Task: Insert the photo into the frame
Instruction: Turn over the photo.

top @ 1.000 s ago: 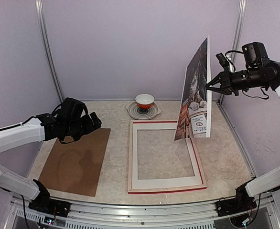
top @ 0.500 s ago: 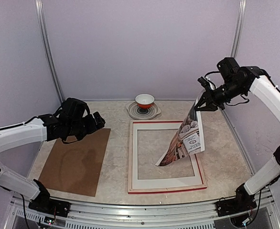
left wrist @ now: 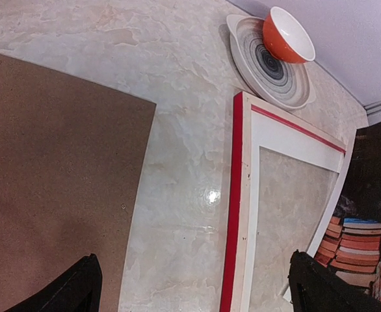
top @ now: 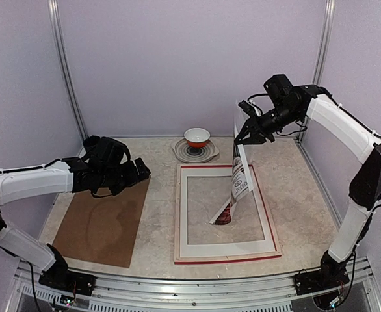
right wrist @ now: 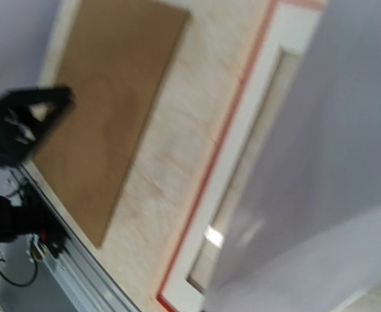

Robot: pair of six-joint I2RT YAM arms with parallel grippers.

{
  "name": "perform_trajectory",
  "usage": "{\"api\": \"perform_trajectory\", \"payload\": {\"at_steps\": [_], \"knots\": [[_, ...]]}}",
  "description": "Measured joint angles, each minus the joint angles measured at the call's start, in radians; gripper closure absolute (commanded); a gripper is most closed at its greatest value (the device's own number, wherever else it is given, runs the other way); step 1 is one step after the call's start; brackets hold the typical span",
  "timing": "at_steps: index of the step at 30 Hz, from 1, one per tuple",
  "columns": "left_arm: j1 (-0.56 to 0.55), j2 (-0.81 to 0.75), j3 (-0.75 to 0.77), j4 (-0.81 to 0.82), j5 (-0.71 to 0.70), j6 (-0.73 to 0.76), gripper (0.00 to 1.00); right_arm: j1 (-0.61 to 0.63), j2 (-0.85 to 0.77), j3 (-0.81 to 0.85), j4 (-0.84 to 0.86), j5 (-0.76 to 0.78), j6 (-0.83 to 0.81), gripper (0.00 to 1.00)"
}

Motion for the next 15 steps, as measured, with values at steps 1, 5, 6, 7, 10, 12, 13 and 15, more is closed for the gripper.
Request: {"api": "perform_trajectory", "payload": {"at_steps": [1, 5, 6, 7, 10, 12, 13, 15], "knots": [[-0.003, 0.006, 0.000, 0.003, 0.002, -0.001, 0.01, 0.000, 0.003, 0.026, 0.000, -0.004, 0.001, 0.95], [-0.013, 0.031, 0.009, 0.012, 0.018, -0.001, 0.01, 0.000, 0.001, 0.102, -0.002, -0.025, 0.001, 0.94], [-0.015, 0.039, 0.019, 0.013, 0.025, 0.000, 0.01, 0.000, 0.000, 0.112, -0.002, -0.031, 0.001, 0.93], [-0.016, 0.049, 0.029, 0.018, 0.030, 0.000, 0.01, 0.000, -0.002, 0.117, -0.002, -0.036, 0.001, 0.93], [-0.021, 0.107, 0.096, 0.050, 0.053, 0.008, 0.01, 0.000, -0.010, 0.119, -0.002, -0.059, 0.002, 0.93], [-0.024, 0.149, 0.136, 0.080, 0.071, 0.011, 0.01, 0.003, -0.013, 0.113, 0.008, -0.086, 0.006, 0.93], [-0.026, 0.173, 0.156, 0.095, 0.078, 0.012, 0.01, 0.005, -0.016, 0.101, 0.026, -0.101, 0.011, 0.93], [-0.028, 0.217, 0.183, 0.125, 0.093, 0.013, 0.01, 0.016, -0.019, 0.076, 0.055, -0.126, 0.026, 0.93]]}}
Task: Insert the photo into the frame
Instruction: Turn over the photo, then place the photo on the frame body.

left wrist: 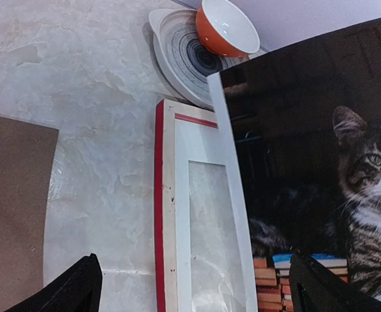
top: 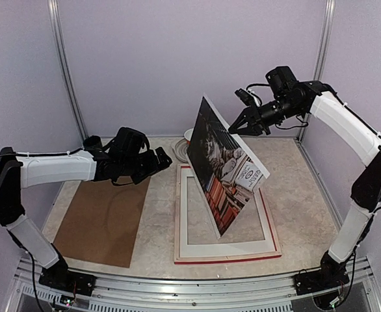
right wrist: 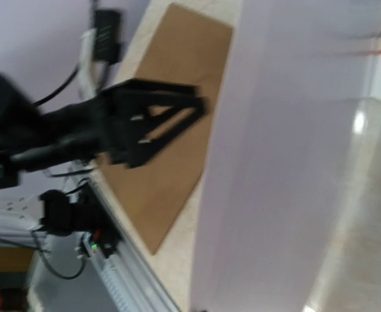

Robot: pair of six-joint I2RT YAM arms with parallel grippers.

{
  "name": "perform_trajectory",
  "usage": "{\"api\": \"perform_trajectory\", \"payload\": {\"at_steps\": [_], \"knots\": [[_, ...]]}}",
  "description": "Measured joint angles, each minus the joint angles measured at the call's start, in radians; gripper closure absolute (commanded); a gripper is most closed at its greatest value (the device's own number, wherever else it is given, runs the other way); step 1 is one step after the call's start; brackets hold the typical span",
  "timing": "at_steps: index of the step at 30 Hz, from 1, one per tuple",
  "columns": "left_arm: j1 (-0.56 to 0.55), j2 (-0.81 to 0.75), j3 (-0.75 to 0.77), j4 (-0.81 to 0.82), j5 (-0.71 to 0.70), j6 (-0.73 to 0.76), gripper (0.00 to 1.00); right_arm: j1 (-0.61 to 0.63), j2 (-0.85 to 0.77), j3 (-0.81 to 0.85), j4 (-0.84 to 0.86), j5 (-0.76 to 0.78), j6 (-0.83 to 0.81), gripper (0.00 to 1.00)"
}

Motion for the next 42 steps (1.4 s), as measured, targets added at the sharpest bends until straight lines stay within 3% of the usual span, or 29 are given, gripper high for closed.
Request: {"api": "perform_trajectory", "payload": {"at_steps": [12, 18, 24, 30, 35, 42], "knots": [[-0.004, 0.082, 0.002, 0.040, 0.032, -0.002, 0.01, 0.190, 0.111, 0.023, 0.193, -0.076, 0.105, 0.88], [-0.003, 0.076, -0.061, 0.049, 0.029, -0.007, 0.01, 0.309, 0.118, -0.093, 0.305, -0.095, 0.153, 0.55], [-0.001, 0.049, -0.120, 0.054, 0.024, -0.027, 0.01, 0.373, 0.108, -0.217, 0.362, -0.101, 0.158, 0.41], [0.003, 0.035, -0.183, 0.080, 0.012, -0.063, 0.01, 0.292, 0.018, -0.343, 0.424, -0.097, 0.154, 0.33], [0.009, 0.036, -0.187, 0.094, 0.010, -0.079, 0.01, 0.117, -0.085, -0.453, 0.473, -0.085, 0.143, 0.31], [0.031, 0.052, -0.182, 0.110, 0.010, -0.085, 0.01, -0.012, -0.087, -0.525, 0.477, -0.010, 0.060, 0.30]]}}
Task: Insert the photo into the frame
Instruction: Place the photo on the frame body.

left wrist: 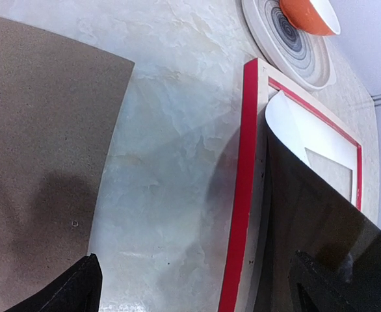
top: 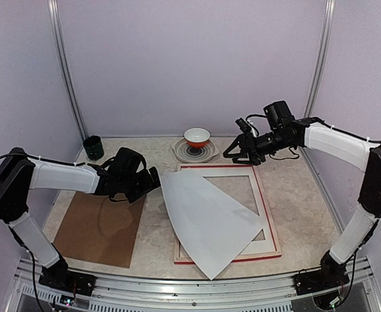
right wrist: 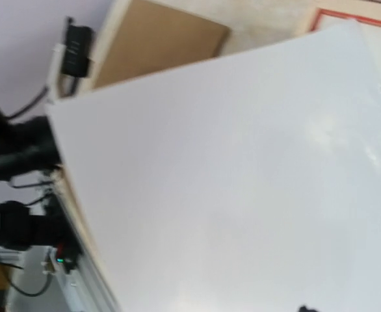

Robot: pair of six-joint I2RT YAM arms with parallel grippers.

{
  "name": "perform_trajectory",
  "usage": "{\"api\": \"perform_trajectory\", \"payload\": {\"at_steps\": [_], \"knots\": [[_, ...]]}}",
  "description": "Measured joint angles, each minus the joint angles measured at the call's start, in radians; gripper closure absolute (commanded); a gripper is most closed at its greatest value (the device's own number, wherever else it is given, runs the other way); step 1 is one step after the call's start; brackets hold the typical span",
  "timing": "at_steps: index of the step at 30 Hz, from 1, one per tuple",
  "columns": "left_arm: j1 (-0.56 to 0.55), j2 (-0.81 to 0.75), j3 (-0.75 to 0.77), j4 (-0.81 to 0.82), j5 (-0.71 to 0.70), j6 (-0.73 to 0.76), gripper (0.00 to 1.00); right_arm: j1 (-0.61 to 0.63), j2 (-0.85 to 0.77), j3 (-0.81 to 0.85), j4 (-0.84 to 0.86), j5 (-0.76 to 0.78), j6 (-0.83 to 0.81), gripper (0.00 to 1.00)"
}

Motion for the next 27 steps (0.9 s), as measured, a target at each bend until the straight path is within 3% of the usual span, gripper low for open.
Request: {"api": "perform_trajectory", "payload": {"at_steps": [11, 20, 27], "knots": [[0.063, 0.024, 0.009, 0.002, -0.007, 0.000, 0.01, -0.050, 0.104, -0.100, 0.018, 0.026, -0.060, 0.31], [0.023, -0.042, -0.068, 0.004, -0.018, -0.027, 0.01, -0.053, 0.172, -0.106, 0.035, 0.040, -0.093, 0.31], [0.022, -0.151, -0.146, -0.039, -0.140, -0.072, 0.01, -0.056, 0.190, -0.147, 0.037, 0.053, -0.119, 0.31]]}}
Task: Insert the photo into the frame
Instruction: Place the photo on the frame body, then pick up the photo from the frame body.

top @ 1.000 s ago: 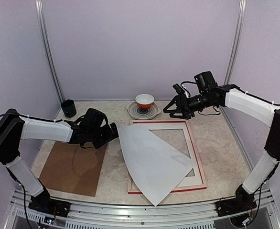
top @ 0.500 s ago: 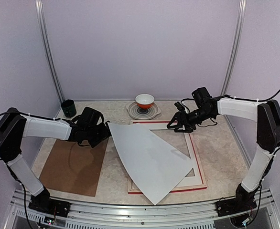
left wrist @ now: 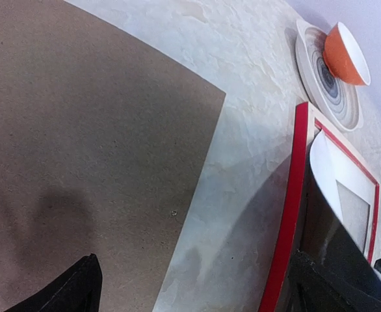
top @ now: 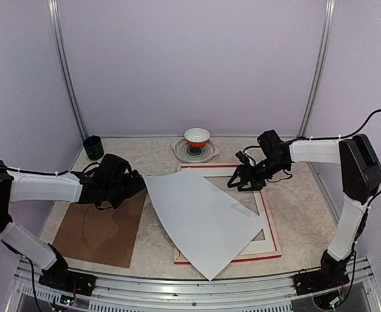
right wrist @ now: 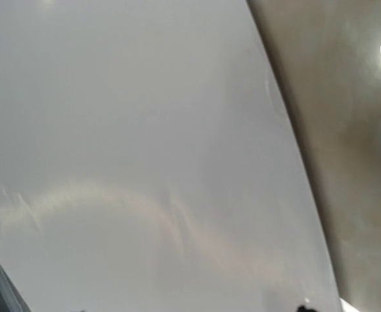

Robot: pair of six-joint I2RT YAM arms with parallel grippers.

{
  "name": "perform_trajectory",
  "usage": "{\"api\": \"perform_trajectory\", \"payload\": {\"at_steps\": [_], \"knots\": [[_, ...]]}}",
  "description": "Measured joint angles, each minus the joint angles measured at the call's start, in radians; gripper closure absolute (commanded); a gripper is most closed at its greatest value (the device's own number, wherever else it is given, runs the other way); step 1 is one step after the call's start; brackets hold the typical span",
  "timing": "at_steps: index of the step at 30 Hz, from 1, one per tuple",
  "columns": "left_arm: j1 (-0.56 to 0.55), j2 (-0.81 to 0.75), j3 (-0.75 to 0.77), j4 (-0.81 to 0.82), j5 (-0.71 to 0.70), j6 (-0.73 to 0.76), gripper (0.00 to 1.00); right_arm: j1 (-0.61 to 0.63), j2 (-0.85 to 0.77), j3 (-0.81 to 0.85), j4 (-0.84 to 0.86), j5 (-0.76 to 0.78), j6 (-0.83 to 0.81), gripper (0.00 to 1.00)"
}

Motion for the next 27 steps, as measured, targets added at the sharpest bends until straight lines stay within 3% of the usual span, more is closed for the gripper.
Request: {"api": "perform_trajectory", "payload": {"at_steps": [9, 16, 22, 27], "knots": [[-0.020, -0.168, -0.047, -0.022, -0.092, -0.043, 0.01, 0.000, 0.000, -0.047, 0.026, 0.002, -0.006, 0.31], [-0.101, -0.270, -0.243, 0.002, -0.054, -0.154, 0.01, 0.000, -0.002, -0.058, 0.037, 0.002, -0.006, 0.31], [-0.259, -0.328, -0.337, 0.102, -0.043, -0.260, 0.01, 0.000, -0.011, -0.058, 0.040, 0.000, -0.002, 0.31], [-0.316, -0.288, -0.347, 0.227, -0.023, -0.324, 0.02, 0.000, -0.017, -0.057, 0.040, -0.005, 0.005, 0.32]]}}
